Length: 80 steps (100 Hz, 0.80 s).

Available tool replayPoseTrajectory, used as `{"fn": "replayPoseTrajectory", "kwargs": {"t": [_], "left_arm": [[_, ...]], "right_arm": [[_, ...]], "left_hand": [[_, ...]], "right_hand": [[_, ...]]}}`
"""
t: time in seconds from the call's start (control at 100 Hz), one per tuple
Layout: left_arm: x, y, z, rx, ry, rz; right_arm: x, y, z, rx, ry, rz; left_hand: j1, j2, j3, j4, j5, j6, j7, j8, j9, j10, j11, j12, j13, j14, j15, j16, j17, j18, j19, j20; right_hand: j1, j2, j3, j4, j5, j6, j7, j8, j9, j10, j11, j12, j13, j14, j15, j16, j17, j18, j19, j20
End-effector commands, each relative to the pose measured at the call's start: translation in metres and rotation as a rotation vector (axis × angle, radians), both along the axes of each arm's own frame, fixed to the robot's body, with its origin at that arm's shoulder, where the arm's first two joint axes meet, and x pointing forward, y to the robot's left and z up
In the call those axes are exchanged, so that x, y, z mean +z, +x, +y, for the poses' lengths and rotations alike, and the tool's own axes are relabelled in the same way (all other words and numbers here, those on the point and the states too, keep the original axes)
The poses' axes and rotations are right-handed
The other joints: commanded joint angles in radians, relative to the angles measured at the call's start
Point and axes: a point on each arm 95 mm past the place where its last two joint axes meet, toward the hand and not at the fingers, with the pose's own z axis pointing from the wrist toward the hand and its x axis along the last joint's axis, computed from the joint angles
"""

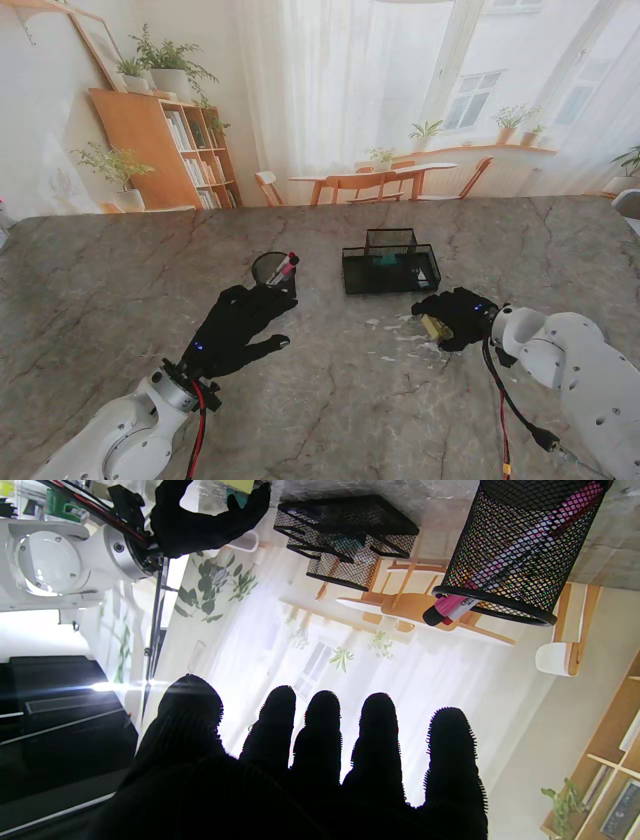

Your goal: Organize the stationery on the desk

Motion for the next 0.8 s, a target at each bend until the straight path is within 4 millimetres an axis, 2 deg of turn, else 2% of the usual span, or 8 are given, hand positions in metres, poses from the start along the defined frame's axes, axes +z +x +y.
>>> {"fn": "replayPoseTrajectory", "kwargs": {"t": [0.0,0.18,0.32,0.4,0.52,0.65,0.72,0.79], "left_arm": [[0.000,-0.002,-0.002,-0.004,-0.007,0.005],[0.000,-0.002,-0.002,-0.002,-0.004,0.002],[0.000,-0.002,-0.002,0.001,-0.003,0.004],[0.000,-0.002,-0.002,0.000,-0.002,0.004],[0.000,-0.002,-0.002,-0.002,-0.001,0.004],[0.000,-0.002,-0.002,0.000,-0.001,0.002],[0.001,-0.002,-0.002,0.001,-0.002,0.002],[0.001,-0.003,-0.001,0.003,-0.002,0.001]], "right_arm": [[-0.007,0.000,-0.001,-0.007,-0.001,0.014],[-0.013,0.000,-0.003,0.016,0.001,0.006],[-0.017,-0.001,-0.004,0.014,0.004,0.008],[-0.020,-0.002,-0.006,0.017,0.002,0.010],[-0.024,-0.003,-0.005,0.019,0.004,0.020],[-0.028,-0.002,-0.004,0.018,0.011,0.020],[-0.031,-0.002,-0.004,0.009,0.019,0.015],[-0.033,-0.002,-0.003,0.005,0.027,0.011]], "left_hand": [[0.013,0.061,-0.011,-0.069,0.019,-0.020,0.011,0.013,0.012,-0.018,0.001,0.011,0.018,-0.019,0.004,0.003,-0.002,0.005,-0.002,0.021],[0.013,0.061,-0.011,-0.070,0.019,-0.019,0.012,0.013,0.012,-0.017,0.001,0.011,0.019,-0.020,0.005,0.003,-0.002,0.004,-0.002,0.021],[0.013,0.060,-0.011,-0.070,0.020,-0.019,0.012,0.013,0.013,-0.017,0.002,0.011,0.020,-0.018,0.006,0.003,-0.002,0.005,-0.001,0.021],[0.013,0.061,-0.011,-0.070,0.020,-0.019,0.012,0.013,0.013,-0.017,0.001,0.011,0.020,-0.018,0.005,0.004,-0.001,0.005,-0.001,0.021],[0.013,0.062,-0.010,-0.069,0.019,-0.021,0.012,0.013,0.013,-0.017,0.001,0.011,0.020,-0.019,0.005,0.003,-0.001,0.005,-0.001,0.021],[0.015,0.062,-0.009,-0.069,0.020,-0.020,0.012,0.013,0.014,-0.019,0.002,0.011,0.021,-0.019,0.005,0.003,-0.001,0.005,0.000,0.021],[0.013,0.062,-0.011,-0.070,0.020,-0.019,0.012,0.013,0.013,-0.018,0.001,0.011,0.020,-0.019,0.005,0.004,-0.002,0.005,-0.001,0.021],[0.013,0.062,-0.011,-0.070,0.020,-0.019,0.012,0.013,0.012,-0.018,0.001,0.011,0.021,-0.020,0.006,0.004,-0.001,0.005,-0.001,0.021]], "right_hand": [[0.024,-0.025,0.037,-0.003,0.045,0.008,0.030,0.026,0.039,-0.002,0.051,0.024,0.063,-0.028,0.052,0.014,0.027,-0.012,0.044,0.031],[0.046,-0.051,0.085,-0.012,0.192,-0.030,0.151,0.054,0.193,-0.031,0.229,0.075,0.187,-0.058,0.149,0.041,0.134,-0.036,0.082,0.058],[0.062,-0.073,0.110,-0.017,0.257,-0.073,0.264,0.078,0.293,-0.059,0.342,0.093,0.287,-0.079,0.230,0.076,0.213,-0.076,0.135,0.086],[0.060,-0.077,0.116,-0.017,0.262,-0.087,0.311,0.085,0.316,-0.071,0.367,0.096,0.314,-0.088,0.264,0.091,0.247,-0.090,0.162,0.098],[0.053,-0.081,0.119,-0.017,0.251,-0.082,0.346,0.068,0.315,-0.064,0.378,0.095,0.316,-0.089,0.290,0.103,0.244,-0.089,0.166,0.103],[0.066,-0.075,0.125,-0.015,0.278,-0.097,0.448,0.051,0.372,-0.073,0.420,0.105,0.376,-0.097,0.330,0.115,0.311,-0.099,0.182,0.105],[0.111,-0.099,0.110,-0.080,0.303,-0.113,0.519,0.036,0.431,-0.078,0.437,0.119,0.426,-0.109,0.349,0.118,0.363,-0.106,0.194,0.102],[0.161,-0.128,0.109,-0.109,0.313,-0.142,0.639,-0.085,0.505,-0.090,0.429,0.121,0.493,-0.115,0.362,0.098,0.433,-0.115,0.206,0.082]]}}
